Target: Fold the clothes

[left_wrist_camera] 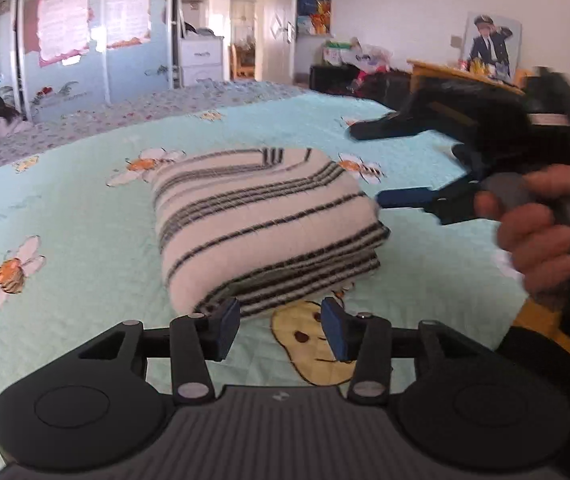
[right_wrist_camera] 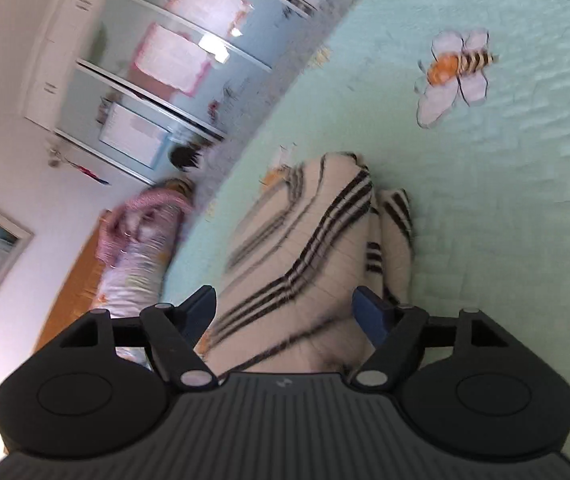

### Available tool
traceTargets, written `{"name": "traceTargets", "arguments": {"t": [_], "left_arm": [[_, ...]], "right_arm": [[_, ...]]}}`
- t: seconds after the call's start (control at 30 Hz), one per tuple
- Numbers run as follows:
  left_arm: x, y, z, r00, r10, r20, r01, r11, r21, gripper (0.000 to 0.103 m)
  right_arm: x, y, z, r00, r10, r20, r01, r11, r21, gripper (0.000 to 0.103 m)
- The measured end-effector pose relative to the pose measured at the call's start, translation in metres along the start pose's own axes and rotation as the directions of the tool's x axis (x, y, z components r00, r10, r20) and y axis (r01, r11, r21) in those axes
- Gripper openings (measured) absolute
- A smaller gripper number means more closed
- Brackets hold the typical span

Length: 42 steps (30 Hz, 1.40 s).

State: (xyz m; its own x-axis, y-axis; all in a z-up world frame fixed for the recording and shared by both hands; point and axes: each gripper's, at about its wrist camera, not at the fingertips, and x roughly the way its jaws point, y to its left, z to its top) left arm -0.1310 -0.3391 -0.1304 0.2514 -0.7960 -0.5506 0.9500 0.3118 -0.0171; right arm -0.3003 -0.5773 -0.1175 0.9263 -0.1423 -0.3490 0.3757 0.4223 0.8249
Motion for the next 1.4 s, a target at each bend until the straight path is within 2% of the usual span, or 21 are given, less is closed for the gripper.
{"name": "traceTargets", "arguments": {"t": [0.1,0.17,0.23,0.27,0.37,0.47,0.57,0.63,0.67,0.77,0.83,0.87,0.9,0.97,1.0,1.07,1.17,1.23,1.4], "left_arm": [[0.005,0.011,0.009,0.999,0.034,0.005,-0.033,0.998,-0.058,0.049],[0.006,0.02,0.013,0.999,0.042,0.002,-0.041,0.993,-0.111,0.049],[0.001,0.03,0.013,0.999,0.035,0.001,-0.035,0.985,-0.171,0.049],[-0.002,0.034,0.011,0.999,0.038,-0.001,-0.037,0.981,-0.193,0.051],[-0.01,0.047,0.002,0.998,0.062,-0.013,-0.063,0.967,-0.249,0.055],[-0.006,0.053,0.002,0.996,0.078,-0.034,-0.085,0.956,-0.28,0.055],[-0.002,0.05,0.016,0.996,0.084,-0.005,-0.083,0.964,-0.251,0.055],[0.004,0.047,0.027,0.996,0.087,0.016,-0.081,0.971,-0.226,0.057],[0.009,0.045,0.033,0.996,0.09,0.022,-0.083,0.973,-0.216,0.058],[0.029,0.041,0.029,0.997,0.06,-0.041,-0.067,0.978,-0.2,0.059],[0.042,0.038,0.026,0.996,0.039,-0.085,-0.055,0.98,-0.19,0.059],[0.04,0.038,0.022,0.996,0.037,-0.081,-0.052,0.979,-0.198,0.058],[0.037,0.038,0.018,0.997,0.035,-0.076,-0.05,0.977,-0.206,0.058],[0.028,0.039,0.013,0.998,0.027,-0.054,-0.039,0.973,-0.226,0.058],[0.023,0.039,0.013,0.999,0.024,-0.043,-0.034,0.972,-0.234,0.058],[0.016,0.039,0.015,0.999,0.021,-0.027,-0.027,0.968,-0.25,0.059],[0.016,0.032,0.018,0.999,0.02,-0.039,-0.029,0.969,-0.246,0.063],[0.017,0.028,0.019,0.998,0.035,-0.056,-0.047,0.974,-0.222,0.063],[0.017,0.04,0.012,0.986,0.088,-0.141,-0.12,0.964,-0.238,0.064]], "right_arm": [[-0.015,0.02,-0.018,0.999,0.048,0.002,-0.048,0.997,-0.055,0.085],[-0.006,0.017,-0.027,0.999,-0.028,-0.027,0.025,0.996,-0.089,0.085],[0.0,0.0,-0.032,0.987,-0.151,-0.049,0.149,0.988,-0.04,0.085],[-0.003,-0.007,-0.035,0.985,-0.168,-0.051,0.168,0.986,-0.005,0.085],[-0.024,-0.018,-0.046,0.995,-0.101,-0.028,0.102,0.992,0.073,0.085],[-0.027,0.0,-0.043,1.0,-0.027,0.007,0.026,0.999,0.032,0.085],[-0.029,0.019,-0.041,0.998,0.049,0.038,-0.048,0.999,-0.011,0.085],[-0.015,0.025,-0.034,0.995,0.089,0.035,-0.089,0.996,-0.005,0.085],[-0.006,0.023,-0.031,0.995,0.093,0.03,-0.093,0.996,0.009,0.085],[0.013,0.0,-0.028,0.999,0.043,0.025,-0.045,0.995,0.086,0.085],[0.012,-0.022,-0.032,0.998,0.043,0.04,-0.049,0.988,0.146,0.077],[0.012,-0.033,-0.033,0.998,0.043,0.048,-0.051,0.983,0.176,0.071],[0.007,-0.036,-0.035,0.998,0.045,0.054,-0.055,0.981,0.187,0.071],[-0.009,-0.028,-0.038,0.997,0.05,0.064,-0.06,0.985,0.162,0.076],[-0.016,-0.019,-0.04,0.996,0.046,0.072,-0.055,0.991,0.125,0.084],[-0.027,-0.003,-0.043,0.996,0.052,0.078,-0.057,0.996,0.062,0.085],[-0.018,0.013,-0.048,0.995,0.092,0.046,-0.093,0.996,0.01,0.085],[-0.004,0.012,-0.048,0.998,0.059,0.03,-0.059,0.998,0.009,0.085],[0.004,-0.007,-0.044,0.991,-0.129,0.021,0.128,0.99,0.065,0.085]]}}
